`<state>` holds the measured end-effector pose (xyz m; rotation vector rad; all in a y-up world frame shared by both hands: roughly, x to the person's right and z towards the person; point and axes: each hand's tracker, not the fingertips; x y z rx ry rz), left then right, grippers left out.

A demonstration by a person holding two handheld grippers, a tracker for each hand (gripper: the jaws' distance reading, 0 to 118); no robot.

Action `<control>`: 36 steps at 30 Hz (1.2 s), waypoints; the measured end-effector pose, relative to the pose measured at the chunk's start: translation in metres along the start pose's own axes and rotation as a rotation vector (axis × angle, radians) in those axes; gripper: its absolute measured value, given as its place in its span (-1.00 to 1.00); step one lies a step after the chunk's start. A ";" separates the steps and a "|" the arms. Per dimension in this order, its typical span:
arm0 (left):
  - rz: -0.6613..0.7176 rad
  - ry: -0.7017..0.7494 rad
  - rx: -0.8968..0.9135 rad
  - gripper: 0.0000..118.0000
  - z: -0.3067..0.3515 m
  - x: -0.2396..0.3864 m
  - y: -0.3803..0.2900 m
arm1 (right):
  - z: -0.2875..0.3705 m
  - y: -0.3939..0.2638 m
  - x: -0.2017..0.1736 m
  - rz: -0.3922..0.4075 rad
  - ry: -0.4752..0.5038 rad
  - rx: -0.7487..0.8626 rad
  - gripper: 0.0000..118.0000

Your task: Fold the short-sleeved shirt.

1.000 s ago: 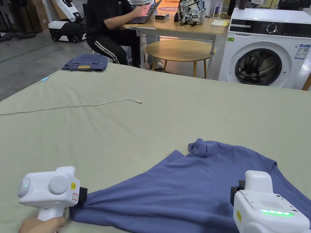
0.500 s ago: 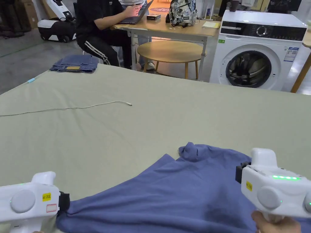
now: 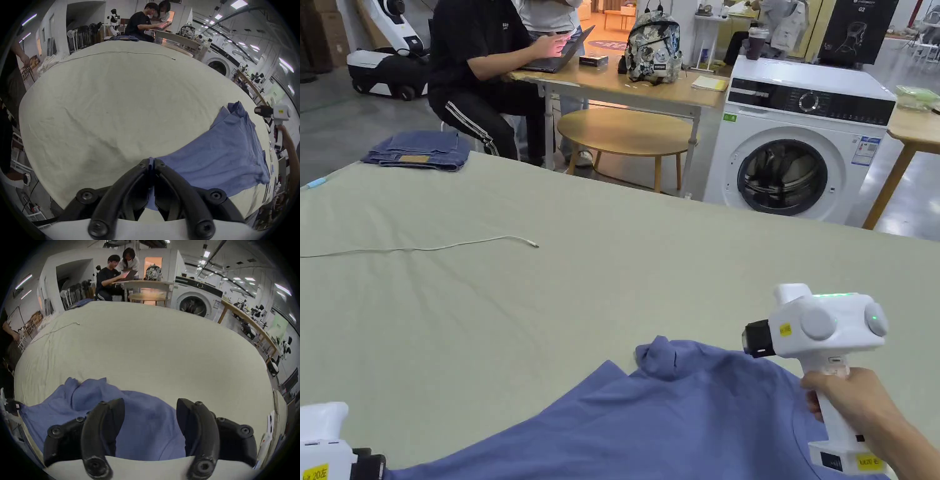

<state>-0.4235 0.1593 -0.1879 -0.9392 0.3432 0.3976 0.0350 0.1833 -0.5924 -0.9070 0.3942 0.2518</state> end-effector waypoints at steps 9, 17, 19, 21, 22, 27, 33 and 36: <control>-0.014 -0.015 -0.016 -1.00 -0.006 0.007 0.000 | -0.058 0.006 -0.010 0.051 0.044 -0.149 0.15; -0.020 -0.020 -0.026 -1.00 -0.014 0.012 0.000 | -0.057 -0.006 -0.027 0.075 0.034 -0.143 -0.18; -0.019 -0.020 -0.027 -1.00 -0.015 0.013 -0.001 | -0.062 -0.004 -0.032 0.121 0.077 -0.139 -0.25; -0.022 -0.017 -0.028 -1.00 -0.012 0.015 -0.003 | -0.061 -0.004 -0.043 0.153 0.090 -0.133 -0.86; -0.023 -0.017 -0.026 -1.00 -0.012 0.016 -0.004 | -0.060 -0.006 -0.050 0.200 0.016 -0.123 -0.88; -0.029 -0.017 -0.005 -1.00 -0.008 0.020 -0.003 | -0.030 -0.002 -0.046 0.209 -0.011 -0.011 -0.91; -0.016 -0.059 0.073 -1.00 0.013 0.015 0.010 | 0.053 0.009 -0.027 0.165 -0.057 0.177 -0.92; -0.013 -0.090 0.128 -1.00 0.039 0.022 0.021 | 0.094 0.010 -0.014 0.142 -0.102 0.240 -0.92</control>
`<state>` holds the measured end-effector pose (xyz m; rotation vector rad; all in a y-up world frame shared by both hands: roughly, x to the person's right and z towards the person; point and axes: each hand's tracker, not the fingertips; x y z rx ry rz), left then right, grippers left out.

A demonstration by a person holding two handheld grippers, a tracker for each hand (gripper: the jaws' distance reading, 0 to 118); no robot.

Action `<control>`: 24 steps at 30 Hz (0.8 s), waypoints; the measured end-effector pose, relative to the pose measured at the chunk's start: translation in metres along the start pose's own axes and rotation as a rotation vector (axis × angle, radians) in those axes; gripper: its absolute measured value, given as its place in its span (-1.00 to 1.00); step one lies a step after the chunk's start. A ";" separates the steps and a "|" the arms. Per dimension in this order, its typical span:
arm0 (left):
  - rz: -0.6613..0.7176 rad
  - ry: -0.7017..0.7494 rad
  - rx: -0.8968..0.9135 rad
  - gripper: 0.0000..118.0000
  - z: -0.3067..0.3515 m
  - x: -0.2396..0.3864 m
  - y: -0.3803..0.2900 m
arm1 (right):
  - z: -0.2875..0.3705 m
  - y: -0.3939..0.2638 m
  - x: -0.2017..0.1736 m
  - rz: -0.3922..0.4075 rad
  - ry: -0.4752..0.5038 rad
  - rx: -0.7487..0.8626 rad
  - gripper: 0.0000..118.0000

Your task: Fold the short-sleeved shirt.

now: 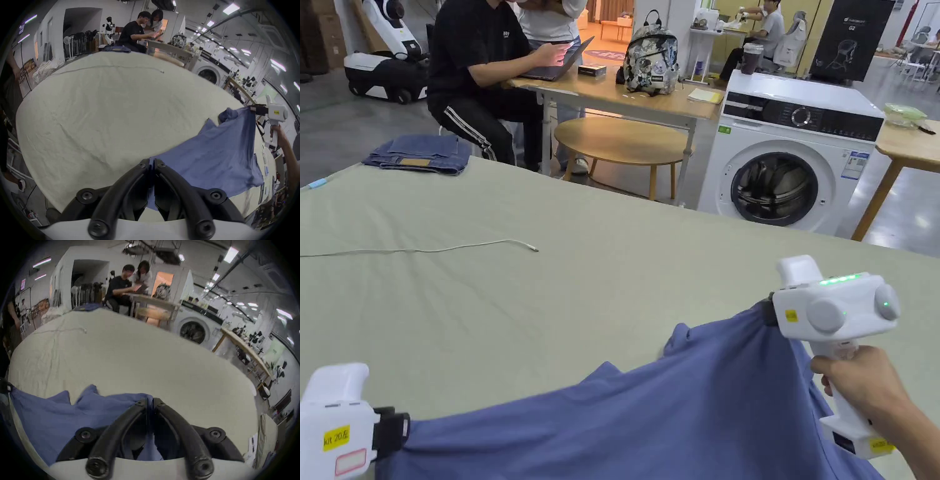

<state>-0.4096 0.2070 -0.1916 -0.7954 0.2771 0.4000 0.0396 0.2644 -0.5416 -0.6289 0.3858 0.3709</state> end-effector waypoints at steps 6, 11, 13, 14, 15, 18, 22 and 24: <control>-0.026 -0.062 0.119 -1.00 0.026 0.016 0.043 | 0.064 0.013 0.039 -0.069 -0.086 0.077 -0.92; -0.067 -0.087 0.210 -1.00 0.053 0.044 0.105 | 0.119 0.023 0.076 -0.159 -0.170 0.169 -0.92; -0.098 -0.089 0.256 -1.00 0.062 0.060 0.135 | 0.137 0.029 0.089 -0.174 -0.193 0.200 -0.92; -0.120 -0.087 0.276 -1.00 0.068 0.070 0.149 | 0.149 0.032 0.095 -0.182 -0.211 0.224 -0.92; -0.139 -0.087 0.275 -1.00 0.071 0.077 0.160 | 0.158 0.035 0.099 -0.186 -0.223 0.239 -0.92; -0.171 -0.094 0.319 -1.00 0.082 0.100 0.197 | 0.182 0.046 0.114 -0.209 -0.259 0.286 -0.92; -0.222 -0.080 0.388 -1.00 0.099 0.132 0.241 | 0.215 0.064 0.126 -0.241 -0.312 0.350 -0.92; -0.266 -0.068 0.415 -1.00 0.103 0.144 0.263 | 0.224 0.077 0.131 -0.250 -0.336 0.367 -0.92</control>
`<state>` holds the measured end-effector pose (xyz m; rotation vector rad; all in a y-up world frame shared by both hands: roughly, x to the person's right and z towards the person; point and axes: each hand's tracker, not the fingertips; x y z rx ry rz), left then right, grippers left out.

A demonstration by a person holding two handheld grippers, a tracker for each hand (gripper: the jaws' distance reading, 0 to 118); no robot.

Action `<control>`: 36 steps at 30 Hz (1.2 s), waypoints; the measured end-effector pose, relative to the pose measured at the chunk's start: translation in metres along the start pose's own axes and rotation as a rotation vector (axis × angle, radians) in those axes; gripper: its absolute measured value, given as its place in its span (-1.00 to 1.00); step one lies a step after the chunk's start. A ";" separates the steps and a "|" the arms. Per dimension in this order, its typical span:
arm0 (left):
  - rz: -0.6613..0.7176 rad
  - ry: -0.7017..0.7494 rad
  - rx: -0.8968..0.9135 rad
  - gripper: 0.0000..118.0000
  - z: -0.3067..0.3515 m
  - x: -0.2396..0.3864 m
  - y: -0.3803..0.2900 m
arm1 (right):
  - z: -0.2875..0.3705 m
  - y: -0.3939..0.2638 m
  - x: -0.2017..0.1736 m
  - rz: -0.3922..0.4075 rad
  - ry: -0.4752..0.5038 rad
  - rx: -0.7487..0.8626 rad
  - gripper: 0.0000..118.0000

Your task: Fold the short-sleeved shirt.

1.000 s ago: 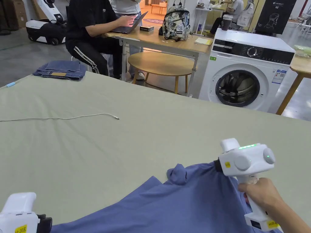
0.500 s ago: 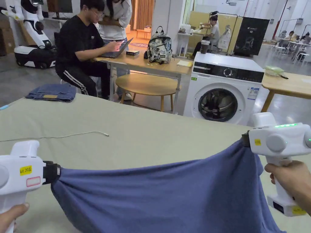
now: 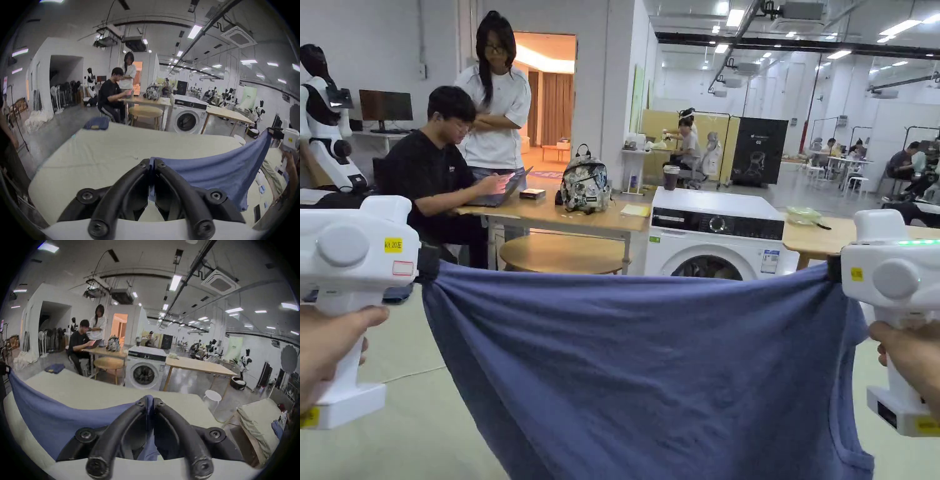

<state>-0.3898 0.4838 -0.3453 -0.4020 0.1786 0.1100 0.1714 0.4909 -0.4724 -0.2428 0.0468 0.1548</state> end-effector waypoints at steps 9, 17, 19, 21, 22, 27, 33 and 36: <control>-0.058 0.038 0.087 -1.00 -0.031 0.020 0.091 | -0.013 0.055 0.008 -0.042 -0.081 0.076 -0.92; -0.045 0.066 0.154 -1.00 -0.055 0.029 0.151 | -0.034 0.101 0.011 -0.040 -0.121 0.153 -0.92; -0.023 0.053 0.173 -1.00 -0.057 0.030 0.163 | -0.036 0.113 0.011 -0.045 -0.128 0.167 -0.92; -0.018 0.064 0.197 -1.00 -0.059 0.033 0.171 | -0.039 0.121 0.011 -0.044 -0.130 0.178 -0.92; -0.024 0.063 0.195 -1.00 -0.060 0.035 0.174 | -0.041 0.124 0.010 -0.034 -0.141 0.181 -0.92; -0.035 0.069 0.200 -1.00 -0.068 0.042 0.169 | -0.047 0.115 0.007 -0.035 -0.145 0.182 -0.92; -0.044 0.065 0.145 -1.00 -0.083 0.043 0.124 | -0.054 0.069 0.004 -0.037 -0.144 0.125 -0.92; -0.052 0.059 0.106 -1.00 -0.090 0.040 0.090 | -0.054 0.040 0.005 -0.016 -0.144 0.085 -0.92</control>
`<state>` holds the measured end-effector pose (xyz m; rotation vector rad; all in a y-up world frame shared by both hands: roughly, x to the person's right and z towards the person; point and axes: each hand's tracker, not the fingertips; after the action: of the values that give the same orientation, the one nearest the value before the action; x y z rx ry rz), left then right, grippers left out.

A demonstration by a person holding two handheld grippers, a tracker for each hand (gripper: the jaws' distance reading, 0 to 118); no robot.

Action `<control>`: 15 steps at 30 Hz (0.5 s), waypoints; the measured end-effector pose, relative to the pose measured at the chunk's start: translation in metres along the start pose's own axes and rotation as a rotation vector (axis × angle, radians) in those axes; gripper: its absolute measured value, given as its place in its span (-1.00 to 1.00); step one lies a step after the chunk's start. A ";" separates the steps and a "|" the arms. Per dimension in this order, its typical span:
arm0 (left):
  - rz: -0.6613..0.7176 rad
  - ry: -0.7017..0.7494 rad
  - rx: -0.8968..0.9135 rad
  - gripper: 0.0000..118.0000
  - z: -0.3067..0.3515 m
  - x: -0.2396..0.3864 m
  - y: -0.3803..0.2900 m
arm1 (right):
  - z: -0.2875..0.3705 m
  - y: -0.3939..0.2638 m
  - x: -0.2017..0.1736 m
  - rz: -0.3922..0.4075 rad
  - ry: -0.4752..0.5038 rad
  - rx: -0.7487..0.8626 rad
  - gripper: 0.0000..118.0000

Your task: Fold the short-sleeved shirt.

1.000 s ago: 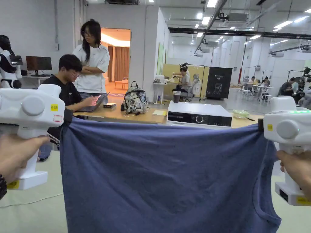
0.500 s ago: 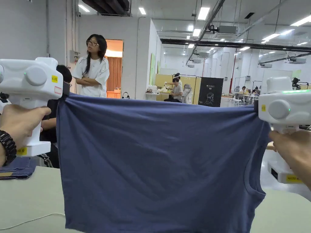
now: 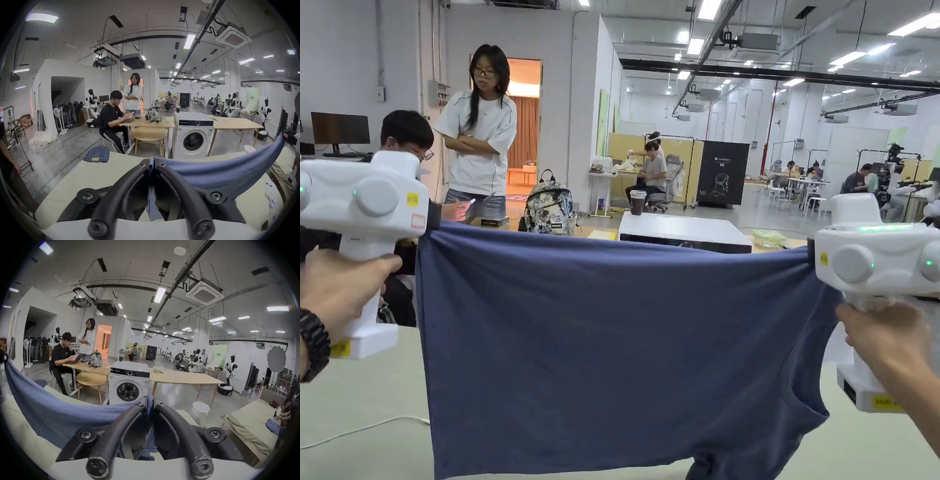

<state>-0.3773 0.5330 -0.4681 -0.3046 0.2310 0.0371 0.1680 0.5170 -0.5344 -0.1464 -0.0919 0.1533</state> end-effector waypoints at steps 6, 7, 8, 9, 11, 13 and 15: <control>0.004 -0.030 -0.047 -1.00 0.020 -0.003 -0.067 | 0.036 -0.048 0.007 -0.014 0.001 -0.054 -0.92; 0.005 -0.032 -0.053 -1.00 0.026 -0.003 -0.077 | 0.047 -0.055 0.008 -0.008 0.002 -0.061 -0.92; 0.005 -0.039 -0.058 -1.00 0.031 -0.005 -0.083 | 0.055 -0.061 0.008 0.000 -0.004 -0.064 -0.92; 0.015 -0.044 -0.050 -1.00 0.039 -0.007 -0.090 | 0.064 -0.068 0.008 0.016 -0.008 -0.064 -0.92; 0.014 -0.046 -0.050 -1.00 0.054 -0.009 -0.101 | 0.081 -0.078 0.010 0.055 -0.008 -0.068 -0.92; 0.013 -0.057 -0.047 -1.00 0.069 -0.014 -0.108 | 0.099 -0.086 0.013 0.061 -0.009 -0.069 -0.92; 0.013 -0.059 -0.042 -1.00 0.083 -0.017 -0.113 | 0.117 -0.091 0.016 0.070 -0.008 -0.065 -0.92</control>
<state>-0.3676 0.4506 -0.3538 -0.3435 0.1738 0.0635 0.1852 0.4465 -0.4042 -0.2144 -0.0999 0.2207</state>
